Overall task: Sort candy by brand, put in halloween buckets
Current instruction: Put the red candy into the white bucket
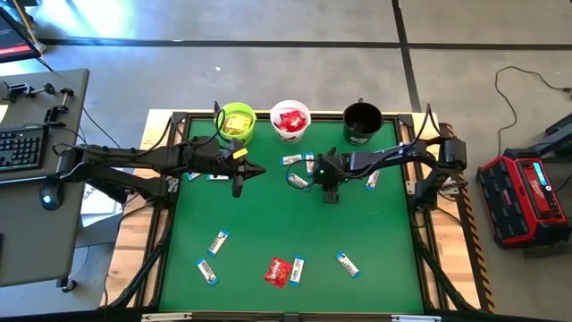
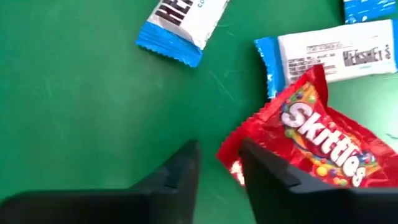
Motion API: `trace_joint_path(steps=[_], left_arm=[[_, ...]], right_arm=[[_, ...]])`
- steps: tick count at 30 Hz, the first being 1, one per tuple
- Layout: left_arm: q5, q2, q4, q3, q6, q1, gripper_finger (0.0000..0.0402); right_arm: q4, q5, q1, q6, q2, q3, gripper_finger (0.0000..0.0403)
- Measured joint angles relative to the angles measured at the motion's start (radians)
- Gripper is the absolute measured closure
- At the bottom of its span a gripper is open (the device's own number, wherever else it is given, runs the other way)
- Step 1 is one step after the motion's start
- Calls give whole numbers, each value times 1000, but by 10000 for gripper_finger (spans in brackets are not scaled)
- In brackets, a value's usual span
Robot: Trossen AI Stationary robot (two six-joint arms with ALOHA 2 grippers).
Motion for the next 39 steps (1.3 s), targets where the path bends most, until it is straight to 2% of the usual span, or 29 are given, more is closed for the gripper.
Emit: trace_joint_path(steps=[5, 17, 26, 39], left_arm=[[0, 0, 0, 0, 1, 0, 401], [0, 0, 0, 0, -6, 0, 401], [-1, 0, 0, 0, -7, 0, 401], [-1, 0, 0, 0, -7, 0, 402]], right_arm=[[-2, -15, -7, 5, 1, 2, 392], [-151, -28, -11, -3, -2, 163, 402], [-167, -33, -19, 1, -3, 292, 403], [-172, -35, -113, 5, -4, 440, 403]])
